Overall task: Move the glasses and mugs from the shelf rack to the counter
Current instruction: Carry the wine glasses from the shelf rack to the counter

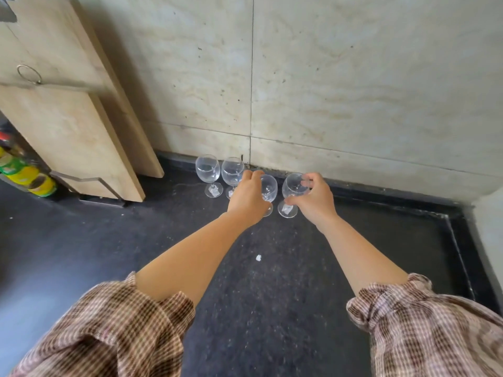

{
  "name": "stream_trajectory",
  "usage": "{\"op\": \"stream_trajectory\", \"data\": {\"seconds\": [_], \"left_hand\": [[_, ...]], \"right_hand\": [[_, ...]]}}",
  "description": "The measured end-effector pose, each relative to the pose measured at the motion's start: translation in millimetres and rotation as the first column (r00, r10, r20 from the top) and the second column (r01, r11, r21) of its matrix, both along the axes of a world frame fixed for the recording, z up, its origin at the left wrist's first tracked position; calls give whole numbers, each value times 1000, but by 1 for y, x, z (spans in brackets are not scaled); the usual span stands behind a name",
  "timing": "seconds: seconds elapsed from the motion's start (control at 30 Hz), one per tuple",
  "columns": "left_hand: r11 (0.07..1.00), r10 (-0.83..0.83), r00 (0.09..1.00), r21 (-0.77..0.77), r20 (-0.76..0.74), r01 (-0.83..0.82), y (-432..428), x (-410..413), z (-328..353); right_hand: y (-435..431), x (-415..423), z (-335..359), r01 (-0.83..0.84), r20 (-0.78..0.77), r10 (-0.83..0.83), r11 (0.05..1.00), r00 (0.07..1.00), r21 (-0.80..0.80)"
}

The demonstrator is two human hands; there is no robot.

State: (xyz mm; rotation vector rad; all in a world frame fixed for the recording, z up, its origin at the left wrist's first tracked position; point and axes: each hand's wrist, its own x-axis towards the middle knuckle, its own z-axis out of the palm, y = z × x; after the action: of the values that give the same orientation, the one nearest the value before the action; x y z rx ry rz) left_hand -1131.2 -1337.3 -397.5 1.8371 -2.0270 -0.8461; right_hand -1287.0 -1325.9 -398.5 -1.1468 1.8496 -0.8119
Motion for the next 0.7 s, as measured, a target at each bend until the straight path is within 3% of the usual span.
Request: {"op": "stream_trajectory", "data": {"seconds": [0.7], "left_hand": [[997,77,996,-16,36,-77,-34,-13,-22]], "right_hand": [[-36,-2,-37,-85,-44,85,996,995,-15]]}}
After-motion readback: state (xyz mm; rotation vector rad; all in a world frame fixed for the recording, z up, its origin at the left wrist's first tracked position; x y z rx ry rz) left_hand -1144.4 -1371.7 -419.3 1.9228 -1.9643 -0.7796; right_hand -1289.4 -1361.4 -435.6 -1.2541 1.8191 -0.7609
